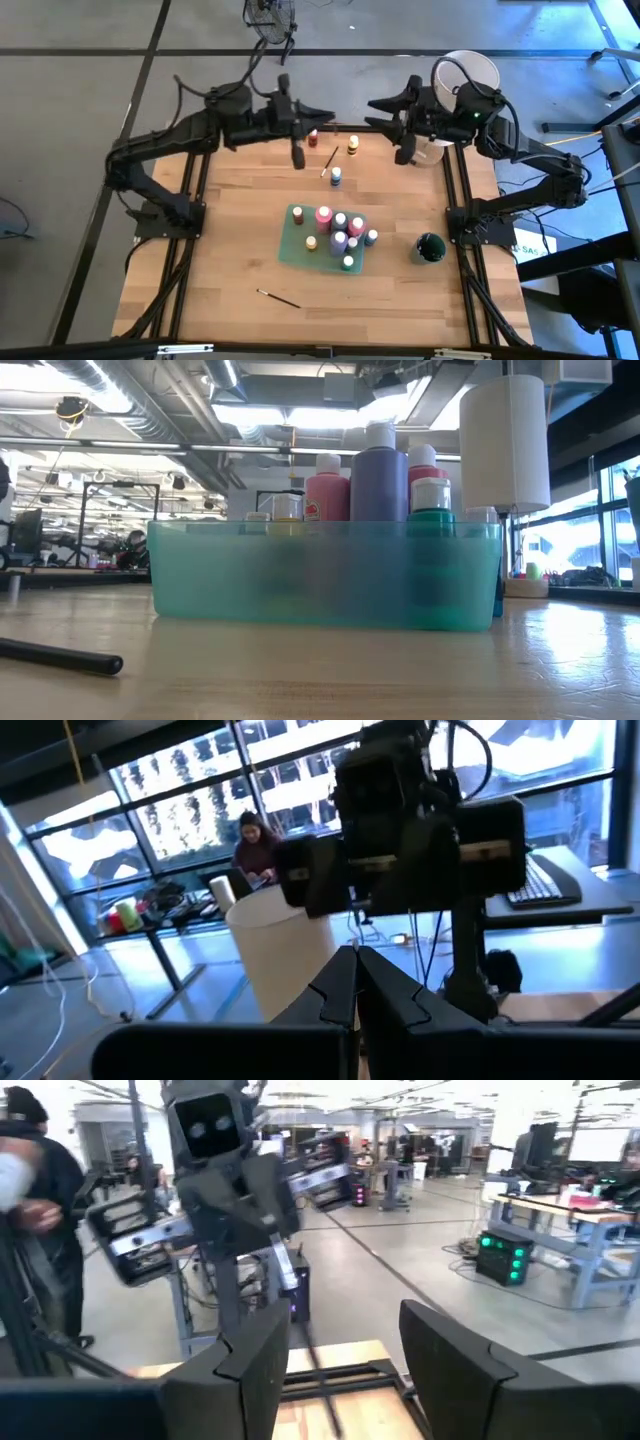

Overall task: Pick & Place Paint Supplies
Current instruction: Put the black eyeshadow brush into the green cup

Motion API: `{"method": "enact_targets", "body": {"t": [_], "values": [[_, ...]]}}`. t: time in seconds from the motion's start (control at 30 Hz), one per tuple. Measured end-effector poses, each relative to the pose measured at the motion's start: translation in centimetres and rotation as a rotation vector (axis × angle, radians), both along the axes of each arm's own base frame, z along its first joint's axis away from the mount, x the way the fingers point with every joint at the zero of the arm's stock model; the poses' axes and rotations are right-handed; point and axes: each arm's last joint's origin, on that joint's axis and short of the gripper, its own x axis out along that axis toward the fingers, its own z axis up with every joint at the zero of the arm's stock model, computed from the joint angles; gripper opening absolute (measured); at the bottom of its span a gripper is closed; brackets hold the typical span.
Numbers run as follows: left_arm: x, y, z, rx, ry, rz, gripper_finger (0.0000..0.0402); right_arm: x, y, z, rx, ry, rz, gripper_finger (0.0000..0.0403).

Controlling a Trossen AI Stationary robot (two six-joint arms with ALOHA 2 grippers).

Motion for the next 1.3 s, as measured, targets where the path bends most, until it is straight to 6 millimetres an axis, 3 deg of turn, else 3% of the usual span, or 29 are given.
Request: {"method": "enact_targets", "body": {"t": [0.23, 0.4, 0.8, 1.3], "values": [[1.7, 0.1, 1.2, 0.004, -0.034, -0.059, 0.0002, 1.5, -0.3, -0.9, -0.002, 0.035, 0.012, 0.0193], [2.2, 0.6, 0.9, 0.004, -0.030, -0.075, 0.0002, 2.7, -0.3, -1.7, -0.041, 0.072, 0.112, 0.0195], [2.5, 2.1, 0.6, -0.043, -0.034, -0.104, 0.0002, 2.6, -0.5, -1.8, -0.072, 0.093, 0.031, 0.0263], [3.3, 3.2, -0.3, -0.038, 0.007, -0.121, 0.0002, 3.1, -0.6, -1.9, -0.098, 0.084, 0.029, 0.0245]]}}
